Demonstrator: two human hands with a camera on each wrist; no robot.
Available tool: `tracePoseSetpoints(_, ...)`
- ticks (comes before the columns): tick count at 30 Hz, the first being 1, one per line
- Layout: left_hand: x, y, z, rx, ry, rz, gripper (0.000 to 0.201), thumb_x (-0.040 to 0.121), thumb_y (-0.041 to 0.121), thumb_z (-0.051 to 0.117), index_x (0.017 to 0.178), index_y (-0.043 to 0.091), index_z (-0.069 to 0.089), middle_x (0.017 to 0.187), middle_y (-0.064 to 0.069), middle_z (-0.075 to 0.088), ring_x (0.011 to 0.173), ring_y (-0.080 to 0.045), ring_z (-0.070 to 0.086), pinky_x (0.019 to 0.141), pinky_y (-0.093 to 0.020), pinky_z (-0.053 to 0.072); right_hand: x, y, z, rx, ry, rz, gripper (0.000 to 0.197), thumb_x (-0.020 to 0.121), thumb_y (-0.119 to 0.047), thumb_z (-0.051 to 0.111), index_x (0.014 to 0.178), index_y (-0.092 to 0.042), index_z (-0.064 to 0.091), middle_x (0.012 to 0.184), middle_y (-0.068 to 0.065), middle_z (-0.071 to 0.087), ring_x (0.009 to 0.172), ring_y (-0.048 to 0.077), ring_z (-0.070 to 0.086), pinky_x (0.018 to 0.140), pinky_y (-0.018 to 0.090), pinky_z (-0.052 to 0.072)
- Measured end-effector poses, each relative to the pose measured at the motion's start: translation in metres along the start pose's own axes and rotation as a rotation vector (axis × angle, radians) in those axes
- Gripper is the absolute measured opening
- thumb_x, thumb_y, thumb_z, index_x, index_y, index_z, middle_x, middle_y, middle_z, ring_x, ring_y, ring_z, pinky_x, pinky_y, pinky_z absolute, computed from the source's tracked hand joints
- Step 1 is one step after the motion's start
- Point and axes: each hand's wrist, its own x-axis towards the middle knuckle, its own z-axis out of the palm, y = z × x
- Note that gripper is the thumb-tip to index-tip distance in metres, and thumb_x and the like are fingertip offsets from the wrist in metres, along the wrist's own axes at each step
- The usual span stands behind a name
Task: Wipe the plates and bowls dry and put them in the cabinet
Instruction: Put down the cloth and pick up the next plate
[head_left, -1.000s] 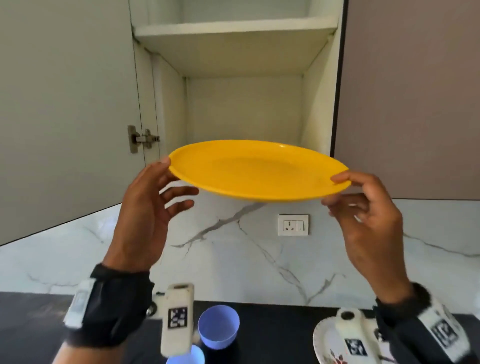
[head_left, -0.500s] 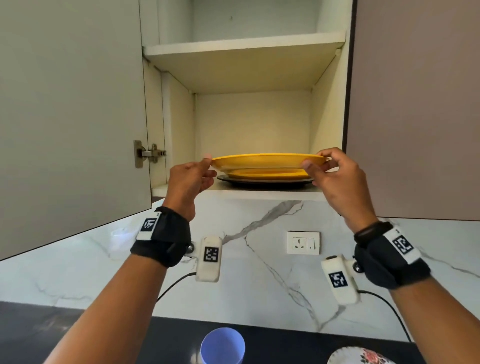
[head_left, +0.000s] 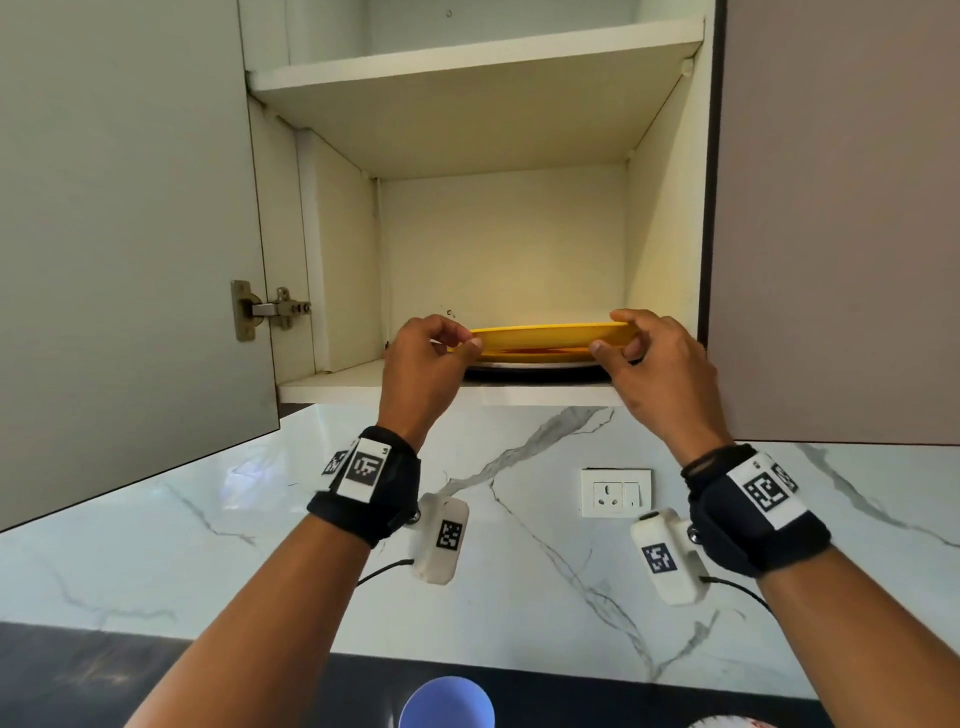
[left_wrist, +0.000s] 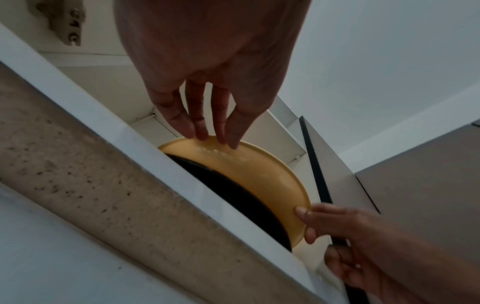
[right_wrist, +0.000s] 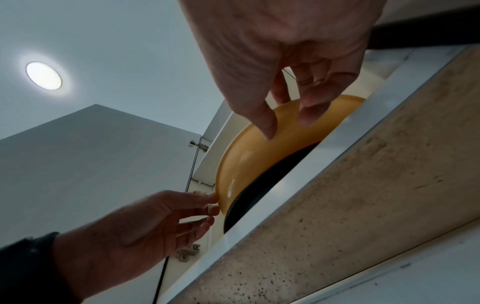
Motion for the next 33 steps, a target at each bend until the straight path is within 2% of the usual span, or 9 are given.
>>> tracePoseSetpoints(4,0.002,-0.012,0.012,0.055,-0.028,0.024,0.011,0.095,0.026,0.075,0.099,0.020,0.067,0.118,-0.001,0.053,0.106,-0.022,0.061,0.098,-0.044,0.054,0.007,0.006,0.011,-0.141,-0.116,0.024,0.057,0.096,-0.056,0.059,0.146,-0.030,0.052,0.103,0.003,0.064,0.094,0.024,0.063,0.073,0.036,0.053)
tracePoseSetpoints(7,0.004,-0.022,0.017,0.116,-0.076,0.041,0.023,0.096,0.031,0.072,0.116,0.024,0.063,0.128,-0.001,0.052,0.119,-0.030,0.056,0.102,-0.052,0.050,0.008,0.009,0.015,-0.203,-0.171,0.014,0.062,0.097,-0.063,0.051,0.150,-0.030,0.048,0.114,0.005,0.063,0.098,0.027,0.063,0.069,0.035,0.050)
tracePoseSetpoints(12,0.003,-0.028,0.019,0.232,-0.140,0.111,0.021,0.102,0.032,0.064,0.120,0.024,0.069,0.124,0.007,0.052,0.115,-0.015,0.042,0.113,-0.049,0.040,0.008,0.012,0.016,-0.180,-0.142,0.011,0.052,0.098,-0.059,0.052,0.143,-0.034,0.056,0.112,0.004,0.062,0.095,0.024,0.062,0.070,0.036,0.050)
tracePoseSetpoints(16,0.000,-0.032,0.021,0.211,-0.094,0.141,0.020,0.101,0.031,0.065,0.119,0.022,0.070,0.123,0.008,0.053,0.116,-0.016,0.039,0.110,-0.047,0.043,0.002,0.014,0.013,-0.029,-0.087,0.000,0.041,0.098,-0.046,0.060,0.136,-0.031,0.063,0.094,-0.004,0.056,0.086,0.017,0.058,0.077,0.038,0.053)
tracePoseSetpoints(20,-0.020,-0.034,0.031,0.184,0.038,0.224,0.016,0.099,0.023,0.067,0.114,0.018,0.071,0.120,0.005,0.058,0.115,-0.019,0.040,0.102,-0.038,0.042,-0.015,0.018,0.008,0.088,0.029,-0.115,0.031,0.096,-0.034,0.066,0.126,-0.026,0.068,0.098,-0.002,0.058,0.084,0.013,0.059,0.073,0.031,0.052)
tracePoseSetpoints(25,-0.076,-0.050,0.059,0.115,0.235,0.382,0.011,0.092,0.011,0.065,0.103,0.012,0.068,0.111,0.012,0.056,0.107,-0.002,0.041,0.094,-0.033,0.041,-0.057,0.035,-0.012,0.135,0.122,-0.162,0.021,0.095,-0.032,0.065,0.113,-0.022,0.072,0.092,-0.002,0.061,0.071,0.002,0.050,0.069,0.025,0.045)
tracePoseSetpoints(27,-0.105,-0.065,0.073,0.097,0.174,0.373,0.010,0.092,0.009,0.066,0.101,0.013,0.068,0.107,0.018,0.055,0.105,0.002,0.041,0.091,-0.037,0.044,-0.078,0.051,-0.023,0.154,0.116,-0.106,0.016,0.095,-0.031,0.064,0.105,-0.022,0.073,0.088,-0.001,0.064,0.070,0.002,0.052,0.067,0.027,0.045)
tracePoseSetpoints(30,-0.158,-0.087,0.089,0.076,0.036,0.233,0.010,0.091,0.010,0.066,0.097,0.018,0.067,0.102,0.028,0.052,0.106,-0.015,0.048,0.088,-0.038,0.049,-0.119,0.080,-0.042,0.158,0.037,-0.032,0.014,0.094,-0.034,0.064,0.096,-0.023,0.073,0.088,-0.004,0.071,0.074,0.009,0.061,0.068,0.035,0.051)
tracePoseSetpoints(33,-0.215,-0.120,0.118,0.027,-0.178,-0.006,0.021,0.089,0.010,0.067,0.092,0.030,0.063,0.103,0.014,0.063,0.107,-0.025,0.058,0.085,-0.032,0.052,-0.164,0.129,-0.053,0.105,-0.191,0.173,0.024,0.089,-0.048,0.063,0.096,-0.028,0.073,0.086,-0.008,0.071,0.073,0.010,0.064,0.071,0.041,0.054)
